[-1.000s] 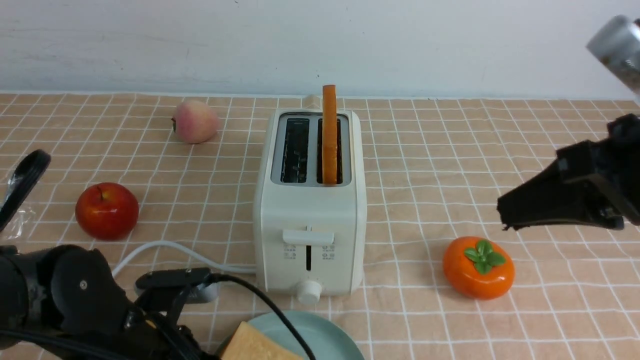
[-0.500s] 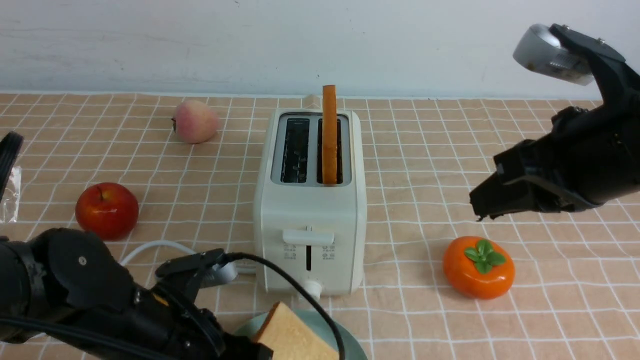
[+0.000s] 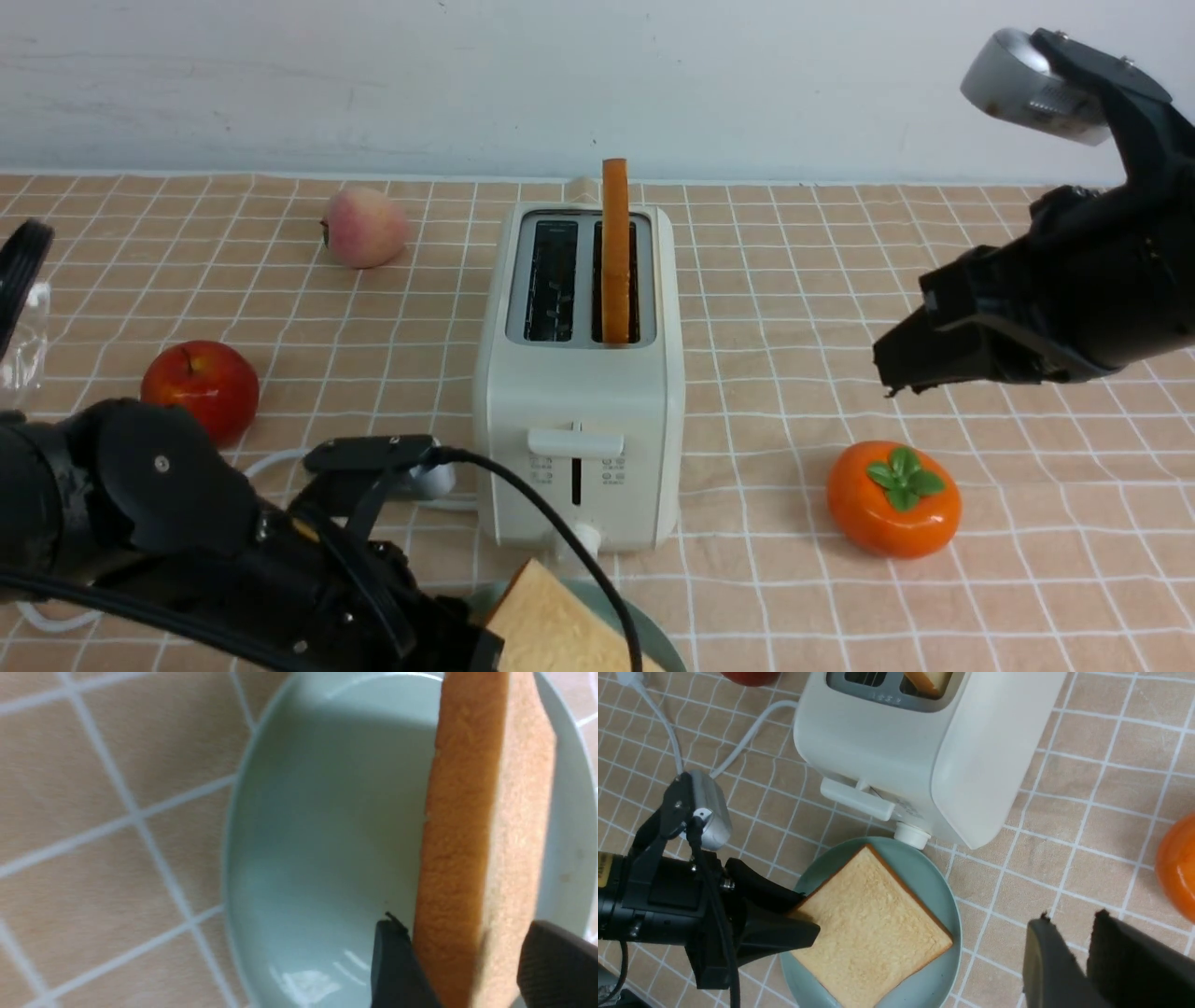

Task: Take toasted bread from bread machine on light coffee tablecloth place on plate.
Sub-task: 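Place the slice of bread on the plate with the left gripper, then grasp the toast slice in the toaster and pull it up out of the slot with the right gripper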

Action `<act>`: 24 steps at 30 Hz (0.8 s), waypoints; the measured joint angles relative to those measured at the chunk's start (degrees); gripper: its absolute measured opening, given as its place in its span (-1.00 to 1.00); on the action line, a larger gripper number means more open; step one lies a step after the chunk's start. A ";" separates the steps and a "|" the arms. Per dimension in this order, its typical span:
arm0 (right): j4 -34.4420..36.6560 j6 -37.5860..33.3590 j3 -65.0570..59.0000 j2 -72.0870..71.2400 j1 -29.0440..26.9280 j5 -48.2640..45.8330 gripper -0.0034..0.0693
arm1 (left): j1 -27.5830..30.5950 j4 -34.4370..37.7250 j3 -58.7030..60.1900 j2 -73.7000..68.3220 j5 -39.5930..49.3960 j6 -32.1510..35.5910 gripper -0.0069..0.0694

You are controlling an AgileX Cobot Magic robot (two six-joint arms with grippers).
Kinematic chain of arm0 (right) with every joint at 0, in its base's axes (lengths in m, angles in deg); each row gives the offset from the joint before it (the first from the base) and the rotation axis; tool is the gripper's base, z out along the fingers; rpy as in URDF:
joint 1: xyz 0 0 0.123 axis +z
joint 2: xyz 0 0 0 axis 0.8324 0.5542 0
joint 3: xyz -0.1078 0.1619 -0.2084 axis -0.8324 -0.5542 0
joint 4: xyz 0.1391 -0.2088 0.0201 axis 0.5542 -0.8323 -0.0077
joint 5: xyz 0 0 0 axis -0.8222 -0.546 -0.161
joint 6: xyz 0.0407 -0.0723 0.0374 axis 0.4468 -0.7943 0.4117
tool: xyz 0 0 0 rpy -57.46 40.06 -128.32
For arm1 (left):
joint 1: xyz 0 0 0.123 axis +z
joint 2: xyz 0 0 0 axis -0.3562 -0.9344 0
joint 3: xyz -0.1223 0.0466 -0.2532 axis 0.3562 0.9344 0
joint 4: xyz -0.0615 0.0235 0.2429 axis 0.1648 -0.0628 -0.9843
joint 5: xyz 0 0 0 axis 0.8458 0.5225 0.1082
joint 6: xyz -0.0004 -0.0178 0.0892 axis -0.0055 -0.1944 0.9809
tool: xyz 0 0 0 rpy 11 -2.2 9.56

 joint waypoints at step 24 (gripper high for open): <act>1.85 1.45 16.84 18.00 8.65 -1.48 -0.05 | 0.00 -37.83 -8.62 17.43 21.65 -39.93 -0.86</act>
